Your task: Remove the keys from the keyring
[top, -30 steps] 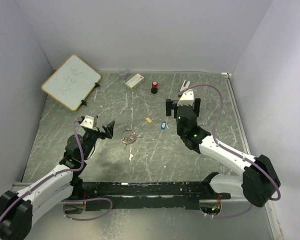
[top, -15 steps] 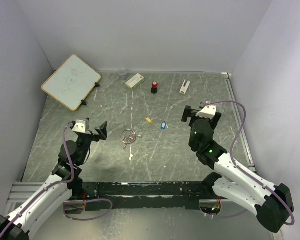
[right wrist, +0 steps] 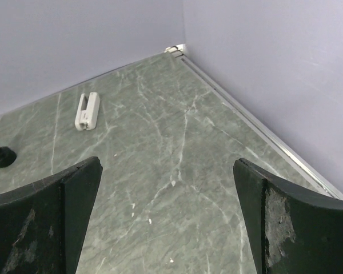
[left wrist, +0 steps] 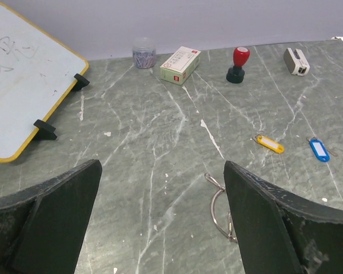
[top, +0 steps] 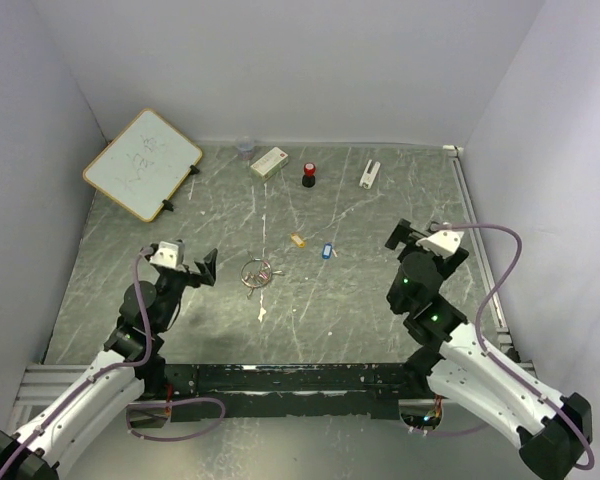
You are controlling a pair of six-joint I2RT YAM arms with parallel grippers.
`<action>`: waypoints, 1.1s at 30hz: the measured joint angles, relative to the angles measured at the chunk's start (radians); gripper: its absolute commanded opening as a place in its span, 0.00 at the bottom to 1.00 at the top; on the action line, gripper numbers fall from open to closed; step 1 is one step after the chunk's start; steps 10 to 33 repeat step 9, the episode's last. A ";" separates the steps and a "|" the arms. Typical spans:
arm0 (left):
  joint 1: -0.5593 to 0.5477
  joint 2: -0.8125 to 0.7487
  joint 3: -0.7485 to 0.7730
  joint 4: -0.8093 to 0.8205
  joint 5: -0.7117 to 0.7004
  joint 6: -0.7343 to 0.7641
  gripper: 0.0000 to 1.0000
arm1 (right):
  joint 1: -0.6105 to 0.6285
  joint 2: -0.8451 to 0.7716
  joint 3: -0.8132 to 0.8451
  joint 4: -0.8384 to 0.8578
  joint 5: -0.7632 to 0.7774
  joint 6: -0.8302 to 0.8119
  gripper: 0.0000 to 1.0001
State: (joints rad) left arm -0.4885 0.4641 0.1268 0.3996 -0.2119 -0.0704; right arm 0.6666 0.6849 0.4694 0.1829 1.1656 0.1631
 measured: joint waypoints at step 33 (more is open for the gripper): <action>0.000 0.007 -0.005 -0.001 0.004 0.013 0.99 | 0.000 -0.043 -0.012 0.000 0.066 0.001 1.00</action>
